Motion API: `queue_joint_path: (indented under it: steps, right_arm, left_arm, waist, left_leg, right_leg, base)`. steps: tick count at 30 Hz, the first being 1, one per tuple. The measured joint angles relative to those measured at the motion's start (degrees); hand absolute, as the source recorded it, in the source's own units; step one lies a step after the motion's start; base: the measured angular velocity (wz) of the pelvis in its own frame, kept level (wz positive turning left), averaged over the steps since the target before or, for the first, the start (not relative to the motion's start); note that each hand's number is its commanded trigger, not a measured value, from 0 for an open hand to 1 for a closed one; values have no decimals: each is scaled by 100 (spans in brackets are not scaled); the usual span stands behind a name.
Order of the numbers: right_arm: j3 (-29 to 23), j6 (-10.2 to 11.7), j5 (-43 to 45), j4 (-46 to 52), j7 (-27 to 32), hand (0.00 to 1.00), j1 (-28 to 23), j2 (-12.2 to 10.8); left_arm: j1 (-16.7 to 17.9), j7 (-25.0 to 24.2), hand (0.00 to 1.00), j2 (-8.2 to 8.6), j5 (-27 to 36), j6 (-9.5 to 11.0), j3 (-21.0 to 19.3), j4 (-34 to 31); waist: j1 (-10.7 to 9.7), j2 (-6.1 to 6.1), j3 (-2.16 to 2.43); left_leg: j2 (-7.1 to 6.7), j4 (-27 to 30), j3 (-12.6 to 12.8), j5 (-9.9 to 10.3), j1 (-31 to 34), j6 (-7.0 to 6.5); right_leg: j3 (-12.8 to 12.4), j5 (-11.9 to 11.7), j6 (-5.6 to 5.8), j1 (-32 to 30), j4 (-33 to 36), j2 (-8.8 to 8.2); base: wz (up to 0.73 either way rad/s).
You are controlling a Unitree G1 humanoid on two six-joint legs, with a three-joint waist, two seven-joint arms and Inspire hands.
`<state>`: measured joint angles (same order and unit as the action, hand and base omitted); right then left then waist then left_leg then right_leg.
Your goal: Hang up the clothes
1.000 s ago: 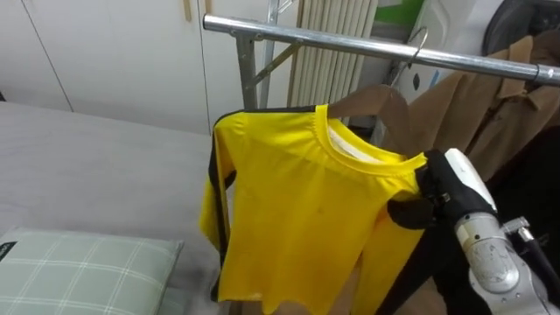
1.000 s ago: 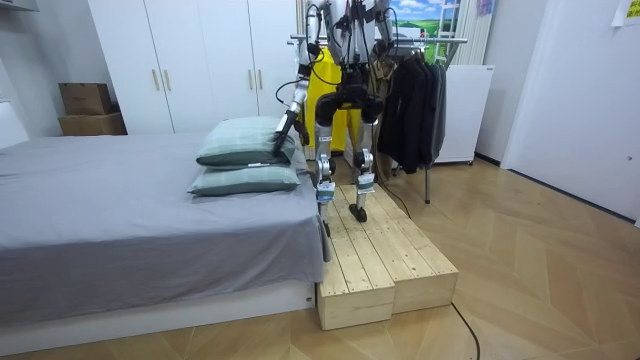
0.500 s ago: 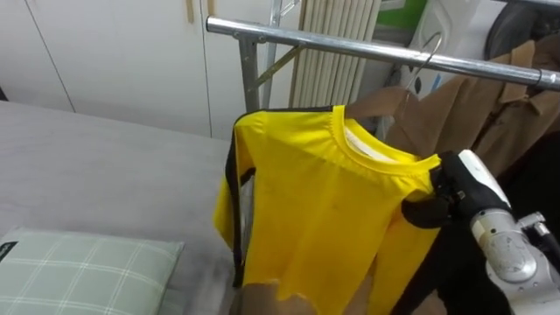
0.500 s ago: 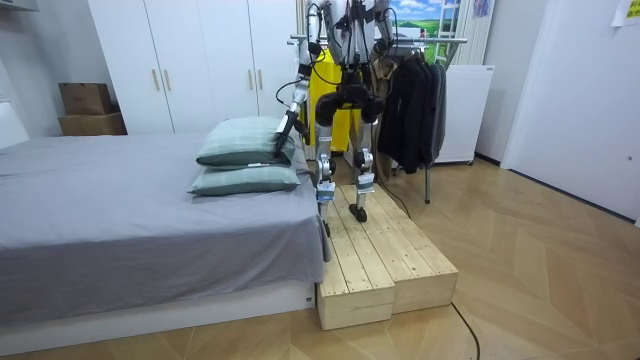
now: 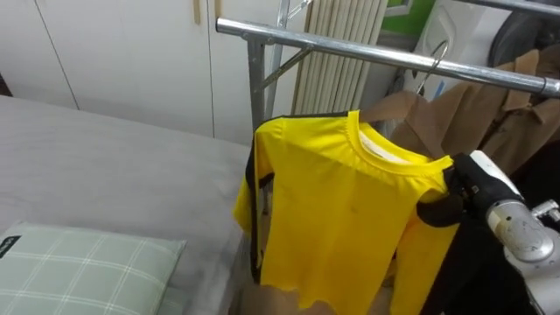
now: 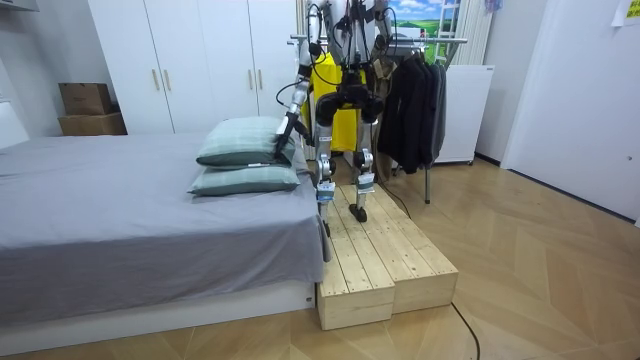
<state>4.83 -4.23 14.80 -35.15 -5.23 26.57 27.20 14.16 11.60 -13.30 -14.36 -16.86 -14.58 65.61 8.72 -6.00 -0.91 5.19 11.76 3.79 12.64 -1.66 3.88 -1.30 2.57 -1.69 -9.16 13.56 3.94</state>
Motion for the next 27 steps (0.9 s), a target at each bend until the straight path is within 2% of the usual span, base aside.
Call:
queue_joint_path:
  steps: [11, 27]
  right_arm:
    - [1, -2, -154, -119, -181, 100, 44, 19]
    - [1, 12, -146, -271, -253, 100, 50, 20]
  left_arm:
    - [-1, -118, 0, -27, -158, 73, 4, -1]
    - [-1, -117, 0, -27, -151, 90, 13, -17]
  waist:
    - [84, -65, 2]
    - [91, -46, 10]
  left_leg:
    - [-22, 2, -117, -6, 7, -5]
    - [-36, -7, -167, -7, -5, -6]
  right_leg:
    - [51, 1, 0, 39, -1, -18]
    - [154, -4, -9, 51, -6, -54]
  base:
    - [2]
    - [1]
